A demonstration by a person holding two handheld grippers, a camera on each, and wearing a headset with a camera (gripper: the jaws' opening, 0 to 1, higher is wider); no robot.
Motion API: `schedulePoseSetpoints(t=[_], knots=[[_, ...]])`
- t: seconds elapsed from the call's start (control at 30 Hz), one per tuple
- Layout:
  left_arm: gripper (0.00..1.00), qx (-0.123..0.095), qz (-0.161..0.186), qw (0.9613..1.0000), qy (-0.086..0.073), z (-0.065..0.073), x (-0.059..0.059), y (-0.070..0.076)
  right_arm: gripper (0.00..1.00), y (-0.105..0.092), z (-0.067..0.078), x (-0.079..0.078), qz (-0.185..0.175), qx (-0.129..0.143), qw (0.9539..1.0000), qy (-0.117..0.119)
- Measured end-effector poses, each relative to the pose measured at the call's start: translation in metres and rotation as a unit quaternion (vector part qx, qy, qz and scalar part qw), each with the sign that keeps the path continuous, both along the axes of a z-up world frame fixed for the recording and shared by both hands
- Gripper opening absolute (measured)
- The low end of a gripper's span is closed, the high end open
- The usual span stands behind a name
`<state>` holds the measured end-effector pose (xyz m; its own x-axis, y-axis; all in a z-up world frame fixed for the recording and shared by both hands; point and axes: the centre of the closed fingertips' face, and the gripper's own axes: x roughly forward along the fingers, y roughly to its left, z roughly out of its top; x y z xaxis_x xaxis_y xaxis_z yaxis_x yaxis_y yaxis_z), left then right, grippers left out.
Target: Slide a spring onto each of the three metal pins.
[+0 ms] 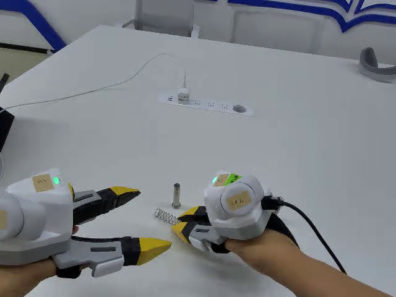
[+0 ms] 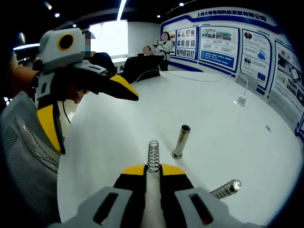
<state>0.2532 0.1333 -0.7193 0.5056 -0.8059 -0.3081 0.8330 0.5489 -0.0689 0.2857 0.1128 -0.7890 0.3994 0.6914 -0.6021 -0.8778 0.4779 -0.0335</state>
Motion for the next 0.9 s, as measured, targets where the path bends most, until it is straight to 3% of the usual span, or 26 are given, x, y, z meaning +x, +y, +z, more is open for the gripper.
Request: schedulePoseSetpoints(t=[0.27, 0.43, 0.9], knots=[[0.65, -0.001, -0.008, 1.0, -0.002, 0.001, -0.004, -0.006, 0.12, -0.003, 0.023, 0.001, 0.005, 0.001, 0.9997, -0.024], [0.65, -0.001, -0.009, 1.0, -0.002, 0.002, -0.004, -0.006, 0.12, -0.002, 0.033, 0.001, 0.009, 0.002, 0.9996, -0.027], [0.65, -0.004, -0.011, 0.9999, -0.003, 0.003, -0.003, -0.006, 0.12, -0.004, 0.04, 0.001, 0.006, 0.001, 0.9998, -0.018]])
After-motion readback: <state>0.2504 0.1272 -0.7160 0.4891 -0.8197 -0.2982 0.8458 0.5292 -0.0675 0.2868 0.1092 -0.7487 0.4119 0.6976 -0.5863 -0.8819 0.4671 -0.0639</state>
